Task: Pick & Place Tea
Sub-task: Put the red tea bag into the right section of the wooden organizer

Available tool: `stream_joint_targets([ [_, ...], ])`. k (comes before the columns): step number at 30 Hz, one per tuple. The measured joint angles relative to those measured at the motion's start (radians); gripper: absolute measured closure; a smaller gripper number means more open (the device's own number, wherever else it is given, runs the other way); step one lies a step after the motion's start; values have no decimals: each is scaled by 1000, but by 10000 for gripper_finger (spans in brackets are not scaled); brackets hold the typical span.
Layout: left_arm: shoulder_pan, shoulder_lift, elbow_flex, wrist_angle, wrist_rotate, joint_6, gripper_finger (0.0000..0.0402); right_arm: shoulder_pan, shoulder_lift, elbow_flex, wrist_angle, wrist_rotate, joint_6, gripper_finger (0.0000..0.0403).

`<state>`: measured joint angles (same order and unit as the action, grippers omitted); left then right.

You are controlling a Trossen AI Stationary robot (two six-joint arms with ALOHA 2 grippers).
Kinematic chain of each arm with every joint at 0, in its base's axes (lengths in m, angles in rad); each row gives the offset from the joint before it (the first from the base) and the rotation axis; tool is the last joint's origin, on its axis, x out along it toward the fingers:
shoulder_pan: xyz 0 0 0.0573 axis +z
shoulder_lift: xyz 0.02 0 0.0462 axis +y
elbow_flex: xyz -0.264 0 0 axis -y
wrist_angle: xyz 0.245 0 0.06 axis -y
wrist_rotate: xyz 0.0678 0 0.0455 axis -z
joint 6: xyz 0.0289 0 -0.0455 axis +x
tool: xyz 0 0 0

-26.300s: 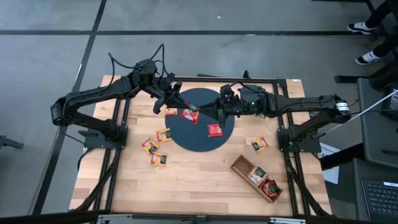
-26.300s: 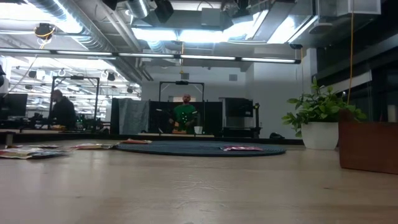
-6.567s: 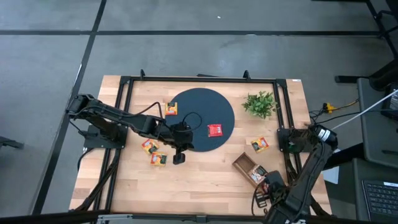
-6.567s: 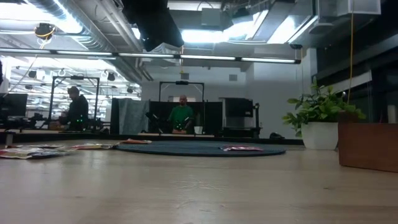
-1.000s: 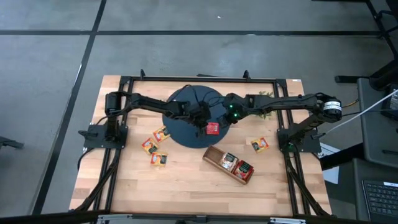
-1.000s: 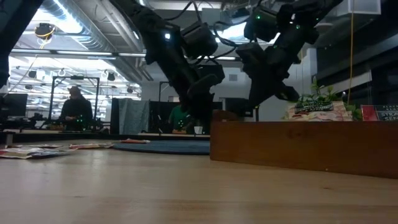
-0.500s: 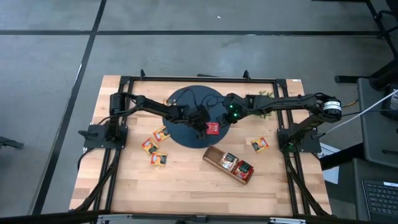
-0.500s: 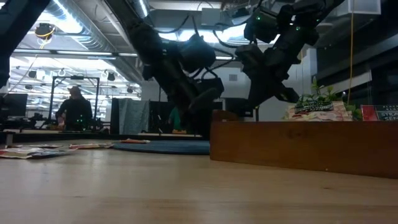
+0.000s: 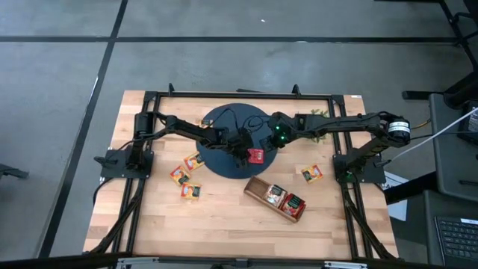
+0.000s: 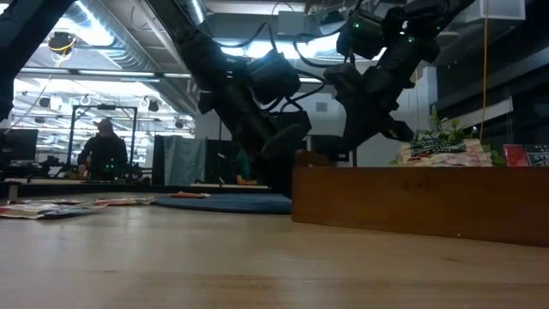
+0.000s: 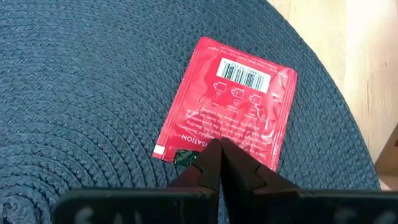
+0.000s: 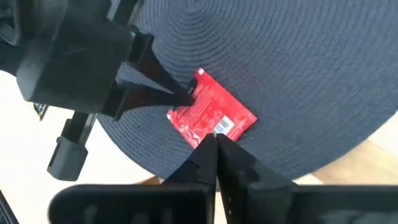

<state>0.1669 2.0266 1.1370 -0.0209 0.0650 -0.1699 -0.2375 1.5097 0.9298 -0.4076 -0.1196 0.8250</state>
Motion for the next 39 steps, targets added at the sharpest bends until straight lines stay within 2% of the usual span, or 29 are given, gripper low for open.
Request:
stream_joint_targets([
  [4, -2, 0, 0, -17, 9, 0, 398, 31, 0, 0, -8, 1, 12, 361],
  [11, -3, 0, -1, -32, 26, 0, 397, 114, 7, 1, -7, 124, 23, 327],
  [17, -3, 2, -2, -32, 29, 0, 398, 137, 81, 0, -6, 144, 58, 324],
  [24, -3, 2, -3, -32, 29, -1, 399, 137, 167, 0, 48, 121, 58, 324],
  [39, -3, 2, -3, -32, 34, -1, 399, 121, 179, -12, 115, 113, 32, 323],
])
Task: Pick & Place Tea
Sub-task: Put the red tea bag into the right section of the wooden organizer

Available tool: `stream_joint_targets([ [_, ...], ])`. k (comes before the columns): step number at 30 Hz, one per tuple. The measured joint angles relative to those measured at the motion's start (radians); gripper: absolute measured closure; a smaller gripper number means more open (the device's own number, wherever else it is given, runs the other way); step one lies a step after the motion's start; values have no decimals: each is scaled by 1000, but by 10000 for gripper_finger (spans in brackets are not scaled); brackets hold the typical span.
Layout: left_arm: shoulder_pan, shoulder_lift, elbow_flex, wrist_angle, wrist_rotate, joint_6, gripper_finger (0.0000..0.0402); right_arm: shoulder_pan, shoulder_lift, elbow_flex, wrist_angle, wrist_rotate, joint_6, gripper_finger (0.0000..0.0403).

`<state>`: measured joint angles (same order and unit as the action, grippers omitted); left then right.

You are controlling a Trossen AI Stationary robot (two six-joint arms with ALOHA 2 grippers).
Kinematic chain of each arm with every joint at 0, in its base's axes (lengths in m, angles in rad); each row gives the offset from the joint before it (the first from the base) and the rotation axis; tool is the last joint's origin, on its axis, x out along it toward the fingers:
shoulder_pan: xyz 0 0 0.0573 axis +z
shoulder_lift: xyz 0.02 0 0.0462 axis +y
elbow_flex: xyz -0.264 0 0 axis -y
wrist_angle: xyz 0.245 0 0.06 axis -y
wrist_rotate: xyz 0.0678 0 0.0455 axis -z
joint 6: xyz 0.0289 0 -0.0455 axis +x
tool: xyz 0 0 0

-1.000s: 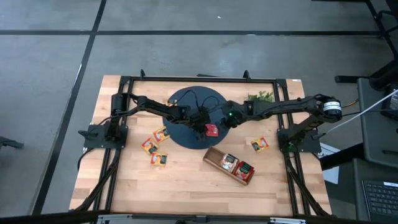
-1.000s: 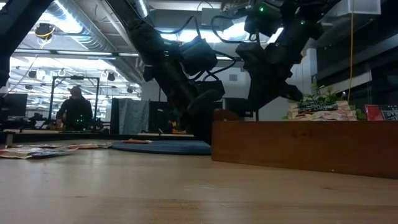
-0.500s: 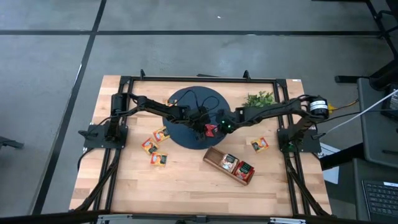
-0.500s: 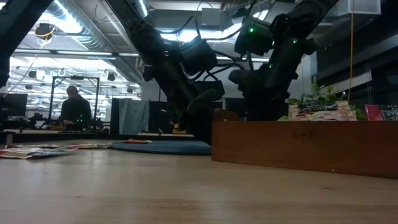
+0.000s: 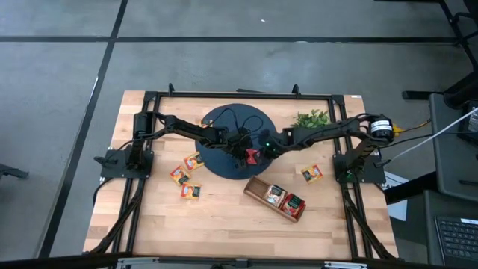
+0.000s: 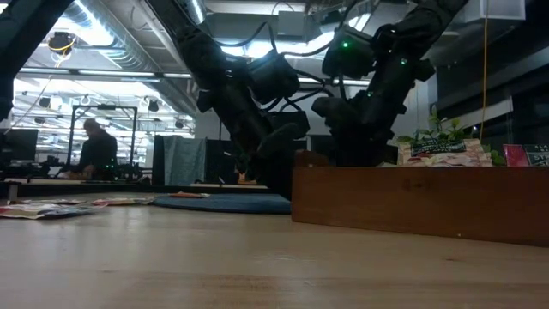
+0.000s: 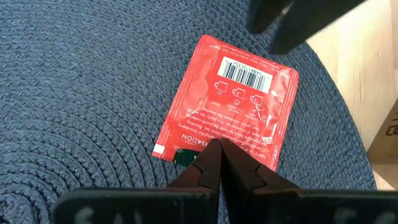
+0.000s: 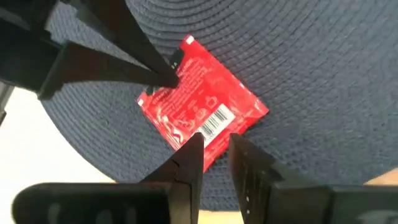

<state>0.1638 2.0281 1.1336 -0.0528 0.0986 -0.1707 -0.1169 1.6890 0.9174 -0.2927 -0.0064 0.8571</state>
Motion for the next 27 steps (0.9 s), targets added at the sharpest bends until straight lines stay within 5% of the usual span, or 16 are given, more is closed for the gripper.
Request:
stream_joint_targets([
  [13, 0, 0, 0, -1, 12, 0, 398, 2, 6, -56, 75, -40, 104, 235],
  [27, -1, 1, -2, 26, 58, -37, 398, 0, 88, -54, 200, -78, 109, 230],
])
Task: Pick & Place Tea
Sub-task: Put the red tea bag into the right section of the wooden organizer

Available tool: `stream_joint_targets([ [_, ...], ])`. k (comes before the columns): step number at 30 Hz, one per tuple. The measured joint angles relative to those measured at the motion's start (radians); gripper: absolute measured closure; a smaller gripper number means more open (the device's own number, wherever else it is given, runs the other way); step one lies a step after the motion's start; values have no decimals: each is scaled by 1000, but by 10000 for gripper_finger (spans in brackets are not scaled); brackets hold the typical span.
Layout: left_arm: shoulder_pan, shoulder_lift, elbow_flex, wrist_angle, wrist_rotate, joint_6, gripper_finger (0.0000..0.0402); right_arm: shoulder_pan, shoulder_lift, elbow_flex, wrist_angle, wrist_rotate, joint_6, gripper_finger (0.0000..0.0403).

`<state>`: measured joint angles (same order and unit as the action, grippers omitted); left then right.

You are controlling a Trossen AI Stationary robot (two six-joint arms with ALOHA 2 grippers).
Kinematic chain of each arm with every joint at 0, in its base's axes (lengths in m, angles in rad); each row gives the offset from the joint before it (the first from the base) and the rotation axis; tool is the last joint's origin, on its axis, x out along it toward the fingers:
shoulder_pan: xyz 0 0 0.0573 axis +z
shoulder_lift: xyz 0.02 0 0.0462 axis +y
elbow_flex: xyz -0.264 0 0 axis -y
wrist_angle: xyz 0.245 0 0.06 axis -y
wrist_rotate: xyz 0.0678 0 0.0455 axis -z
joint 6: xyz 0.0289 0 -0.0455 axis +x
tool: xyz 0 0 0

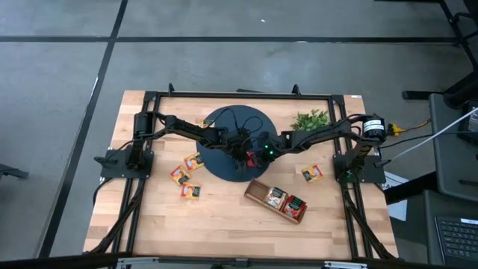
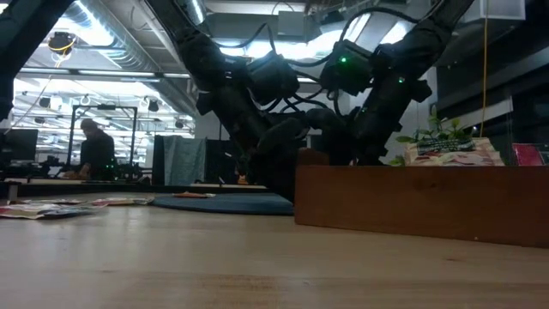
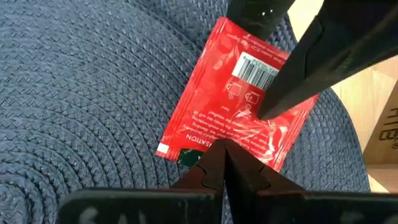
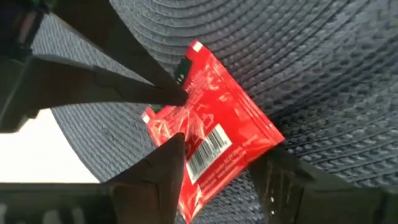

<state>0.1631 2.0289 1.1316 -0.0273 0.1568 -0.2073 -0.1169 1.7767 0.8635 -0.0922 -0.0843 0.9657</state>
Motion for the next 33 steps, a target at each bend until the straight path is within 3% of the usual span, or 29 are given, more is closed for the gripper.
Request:
stream_joint_targets([
  [11, 2, -1, 2, -38, -3, -18, 399, -12, -16, -2, -11, -10, 0, 301],
  [23, 2, -1, 2, -48, -6, -17, 397, -12, -25, -3, -17, -46, 1, 352],
  [27, 5, -31, 0, -82, 2, -16, 392, -12, -25, -3, -2, -69, -5, 390],
  [33, 27, -168, -6, -244, 13, -15, 395, -12, -38, 9, -21, -74, -29, 387],
])
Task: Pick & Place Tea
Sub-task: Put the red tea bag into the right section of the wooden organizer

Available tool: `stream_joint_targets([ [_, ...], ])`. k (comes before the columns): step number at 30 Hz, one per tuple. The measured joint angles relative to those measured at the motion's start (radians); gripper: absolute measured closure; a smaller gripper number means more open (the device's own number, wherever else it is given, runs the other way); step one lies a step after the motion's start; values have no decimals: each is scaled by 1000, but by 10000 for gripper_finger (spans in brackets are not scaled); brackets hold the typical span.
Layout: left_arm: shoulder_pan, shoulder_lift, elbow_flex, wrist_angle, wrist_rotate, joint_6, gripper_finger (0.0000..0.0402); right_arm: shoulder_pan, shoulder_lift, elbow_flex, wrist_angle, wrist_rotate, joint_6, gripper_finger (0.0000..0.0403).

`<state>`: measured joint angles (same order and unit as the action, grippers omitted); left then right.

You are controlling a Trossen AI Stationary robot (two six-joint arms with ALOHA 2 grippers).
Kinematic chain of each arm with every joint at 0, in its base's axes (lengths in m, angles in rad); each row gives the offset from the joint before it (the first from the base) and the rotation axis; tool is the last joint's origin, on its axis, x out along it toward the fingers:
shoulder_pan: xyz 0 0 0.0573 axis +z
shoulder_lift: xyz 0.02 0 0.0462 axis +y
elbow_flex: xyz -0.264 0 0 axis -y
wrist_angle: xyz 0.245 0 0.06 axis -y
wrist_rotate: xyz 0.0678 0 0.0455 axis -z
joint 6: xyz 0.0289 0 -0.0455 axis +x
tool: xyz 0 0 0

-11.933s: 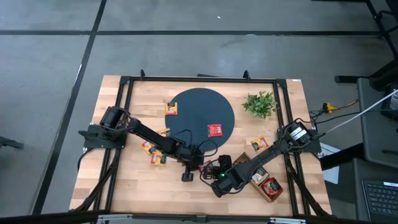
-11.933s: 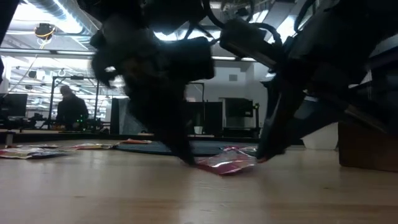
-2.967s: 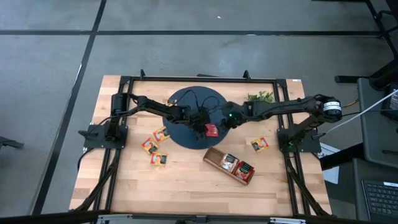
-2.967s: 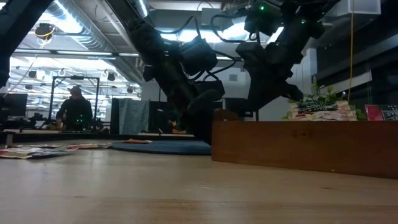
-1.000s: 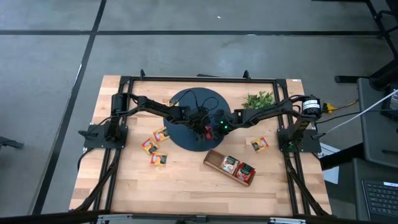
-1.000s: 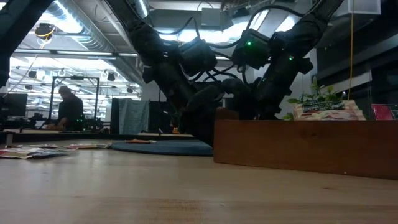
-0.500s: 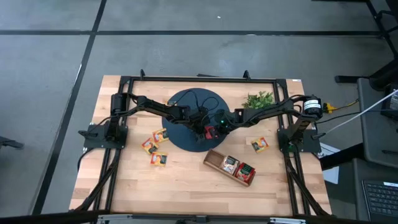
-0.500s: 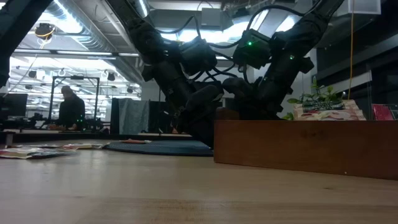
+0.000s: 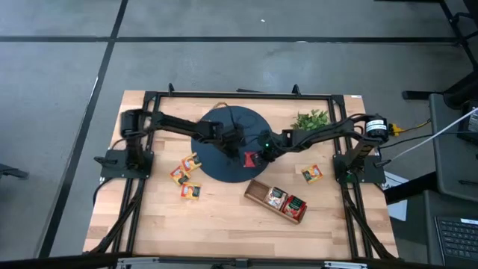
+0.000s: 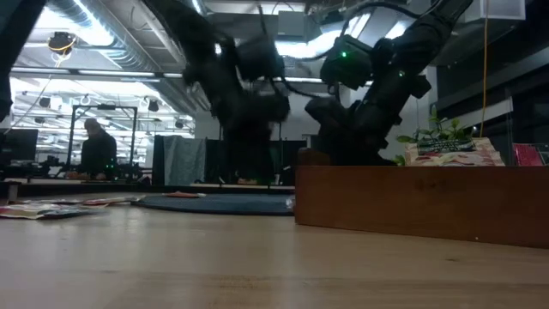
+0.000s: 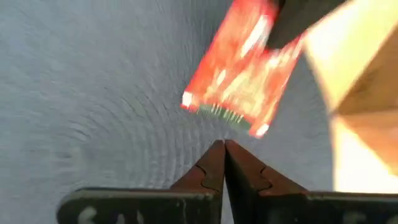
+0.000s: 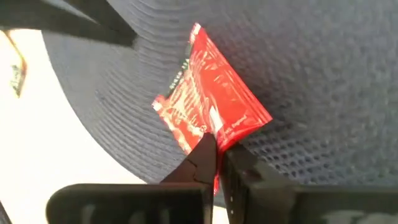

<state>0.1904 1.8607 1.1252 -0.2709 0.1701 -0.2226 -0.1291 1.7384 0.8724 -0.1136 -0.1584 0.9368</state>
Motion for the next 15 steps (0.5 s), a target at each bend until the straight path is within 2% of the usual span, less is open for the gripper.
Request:
stream_joint_targets([
  [4, 20, -130, 3, -102, -1, -12, 397, -5, -33, 28, -17, 4, -60, 396],
  [9, 51, -315, 4, -154, 14, -155, 396, -10, -104, 79, -77, 64, -223, 396],
  [15, 143, -512, 5, -151, 90, -435, 399, 6, -180, 198, -238, 302, -561, 397],
])
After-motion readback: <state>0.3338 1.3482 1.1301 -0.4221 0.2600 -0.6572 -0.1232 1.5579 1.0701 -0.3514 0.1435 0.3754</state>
